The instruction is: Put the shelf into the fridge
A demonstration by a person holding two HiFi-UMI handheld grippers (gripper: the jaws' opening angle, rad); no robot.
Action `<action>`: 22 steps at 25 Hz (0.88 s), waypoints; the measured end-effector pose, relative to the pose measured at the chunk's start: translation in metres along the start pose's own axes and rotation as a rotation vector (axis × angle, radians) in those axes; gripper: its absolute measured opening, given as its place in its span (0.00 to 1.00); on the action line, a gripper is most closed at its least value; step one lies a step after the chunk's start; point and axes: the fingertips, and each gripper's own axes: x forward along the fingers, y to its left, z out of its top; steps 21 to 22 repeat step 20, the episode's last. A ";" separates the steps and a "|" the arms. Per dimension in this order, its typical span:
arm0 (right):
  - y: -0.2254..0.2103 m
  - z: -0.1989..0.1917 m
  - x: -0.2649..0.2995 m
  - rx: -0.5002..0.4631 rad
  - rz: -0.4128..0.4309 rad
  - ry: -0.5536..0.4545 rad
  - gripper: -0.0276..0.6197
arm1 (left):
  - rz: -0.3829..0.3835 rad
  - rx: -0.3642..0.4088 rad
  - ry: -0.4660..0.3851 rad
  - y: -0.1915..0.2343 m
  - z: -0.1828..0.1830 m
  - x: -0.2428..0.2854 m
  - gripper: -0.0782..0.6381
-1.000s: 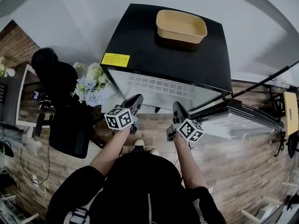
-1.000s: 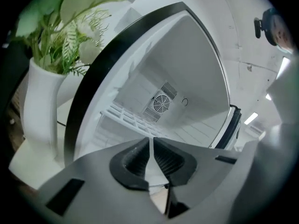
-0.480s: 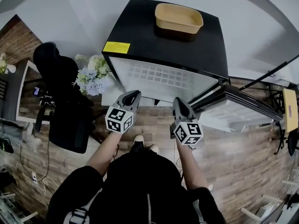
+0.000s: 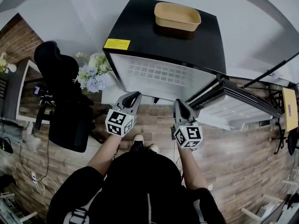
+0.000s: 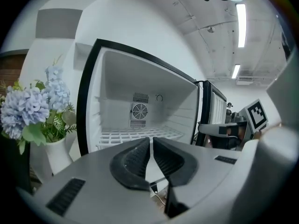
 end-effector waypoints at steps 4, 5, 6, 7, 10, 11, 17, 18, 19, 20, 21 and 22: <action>0.001 -0.002 -0.002 0.006 -0.001 0.003 0.05 | 0.003 -0.011 0.000 0.000 -0.002 -0.003 0.17; 0.001 -0.003 -0.003 0.007 -0.002 0.004 0.05 | 0.003 -0.013 0.000 0.000 -0.003 -0.003 0.17; 0.001 -0.003 -0.003 0.008 -0.003 0.005 0.05 | 0.003 -0.016 0.001 0.000 -0.003 -0.003 0.17; 0.001 -0.003 -0.003 0.009 -0.005 0.006 0.05 | 0.003 -0.019 0.001 0.000 -0.004 -0.003 0.17; 0.001 -0.004 -0.002 0.007 -0.008 0.009 0.05 | 0.003 -0.031 0.002 0.001 -0.005 -0.003 0.17; 0.001 -0.003 -0.002 0.007 -0.009 0.009 0.05 | 0.003 -0.033 0.002 0.002 -0.005 -0.002 0.17; 0.000 -0.003 -0.001 0.009 -0.011 0.013 0.05 | -0.003 -0.039 0.004 0.002 -0.006 0.000 0.17; 0.001 -0.004 -0.001 0.009 -0.011 0.016 0.05 | -0.003 -0.042 0.005 0.002 -0.007 0.000 0.17; 0.001 -0.005 -0.001 0.009 -0.010 0.019 0.05 | -0.003 -0.045 0.006 0.002 -0.007 0.000 0.17; 0.001 -0.006 -0.001 0.009 -0.009 0.022 0.05 | -0.004 -0.048 0.007 0.002 -0.008 0.000 0.17; 0.001 -0.006 -0.001 0.009 -0.009 0.022 0.05 | -0.004 -0.048 0.007 0.002 -0.008 0.000 0.17; 0.001 -0.006 -0.001 0.009 -0.009 0.022 0.05 | -0.004 -0.048 0.007 0.002 -0.008 0.000 0.17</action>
